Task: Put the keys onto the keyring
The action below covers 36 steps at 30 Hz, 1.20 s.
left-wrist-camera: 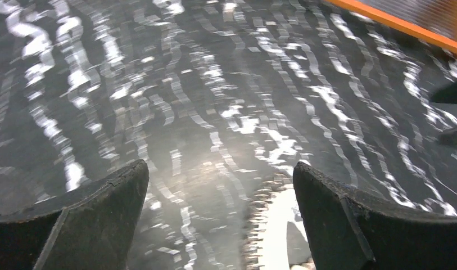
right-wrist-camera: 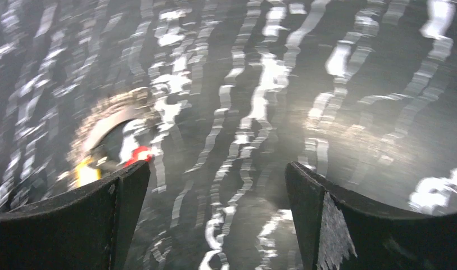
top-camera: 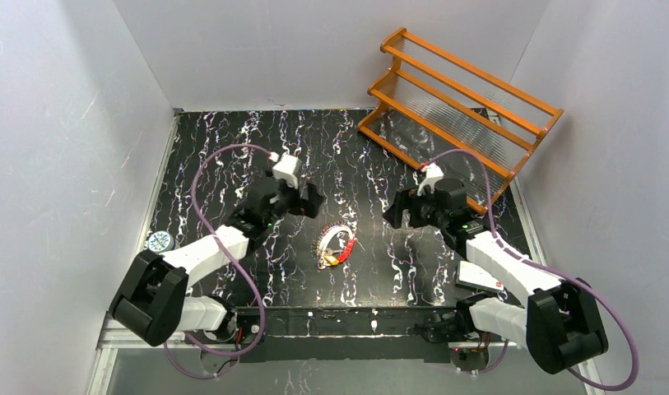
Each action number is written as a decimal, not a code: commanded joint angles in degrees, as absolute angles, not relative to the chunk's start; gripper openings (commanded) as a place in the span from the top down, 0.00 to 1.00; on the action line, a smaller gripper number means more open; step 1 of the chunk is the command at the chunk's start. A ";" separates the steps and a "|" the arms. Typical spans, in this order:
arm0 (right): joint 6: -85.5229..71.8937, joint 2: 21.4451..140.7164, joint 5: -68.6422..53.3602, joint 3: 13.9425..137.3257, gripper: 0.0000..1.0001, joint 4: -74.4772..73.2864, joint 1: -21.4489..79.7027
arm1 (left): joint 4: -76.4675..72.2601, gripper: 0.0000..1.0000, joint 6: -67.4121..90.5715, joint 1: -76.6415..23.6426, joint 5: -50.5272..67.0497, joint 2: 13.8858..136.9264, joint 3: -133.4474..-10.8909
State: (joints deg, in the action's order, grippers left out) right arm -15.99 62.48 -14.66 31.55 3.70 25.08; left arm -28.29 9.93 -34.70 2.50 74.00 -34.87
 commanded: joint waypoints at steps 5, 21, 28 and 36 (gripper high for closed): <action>-11.66 62.16 10.86 26.50 0.01 13.12 20.48 | -21.81 0.02 11.20 -16.24 -4.67 69.00 -28.18; -3.08 75.28 25.55 11.09 0.01 56.65 17.48 | -52.47 0.02 -4.11 -10.28 -14.93 82.72 -16.20; -2.37 80.81 25.71 14.43 0.01 58.28 15.94 | -75.57 0.02 -2.12 -8.14 -15.49 95.81 -13.02; 1.82 87.86 21.93 6.27 0.01 83.65 11.07 | -72.11 0.02 -1.57 -7.29 -14.32 95.84 -14.43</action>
